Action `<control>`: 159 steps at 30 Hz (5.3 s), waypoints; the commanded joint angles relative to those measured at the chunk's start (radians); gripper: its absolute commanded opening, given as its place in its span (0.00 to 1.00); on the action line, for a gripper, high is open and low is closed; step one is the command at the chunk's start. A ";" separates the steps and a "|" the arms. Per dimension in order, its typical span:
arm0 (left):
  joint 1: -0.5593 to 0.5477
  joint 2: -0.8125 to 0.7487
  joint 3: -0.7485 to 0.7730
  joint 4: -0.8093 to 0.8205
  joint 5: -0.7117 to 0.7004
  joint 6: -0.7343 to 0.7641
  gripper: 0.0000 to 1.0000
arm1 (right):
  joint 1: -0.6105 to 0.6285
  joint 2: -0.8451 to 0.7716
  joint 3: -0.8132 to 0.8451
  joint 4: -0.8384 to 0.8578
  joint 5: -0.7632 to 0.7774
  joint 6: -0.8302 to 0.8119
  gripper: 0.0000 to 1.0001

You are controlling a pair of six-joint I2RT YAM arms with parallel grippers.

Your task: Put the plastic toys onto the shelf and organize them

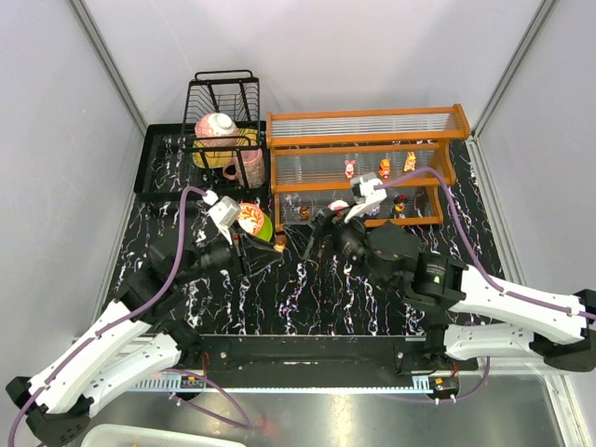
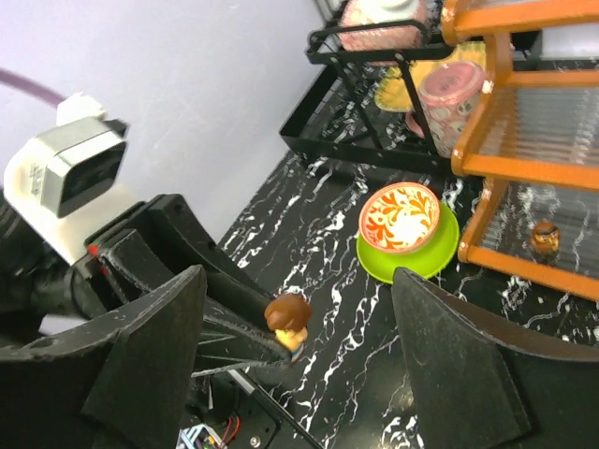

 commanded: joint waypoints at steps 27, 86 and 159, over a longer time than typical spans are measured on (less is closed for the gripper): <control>-0.003 0.002 0.118 -0.261 -0.407 0.130 0.00 | -0.013 0.427 0.328 -0.304 0.085 0.309 0.64; 0.011 -0.006 -0.005 -0.357 -0.559 0.003 0.99 | -0.342 0.388 0.101 0.077 0.123 -0.205 0.00; 0.076 -0.019 -0.068 -0.320 -0.530 0.024 0.99 | -0.505 0.773 0.051 0.664 0.122 -0.413 0.00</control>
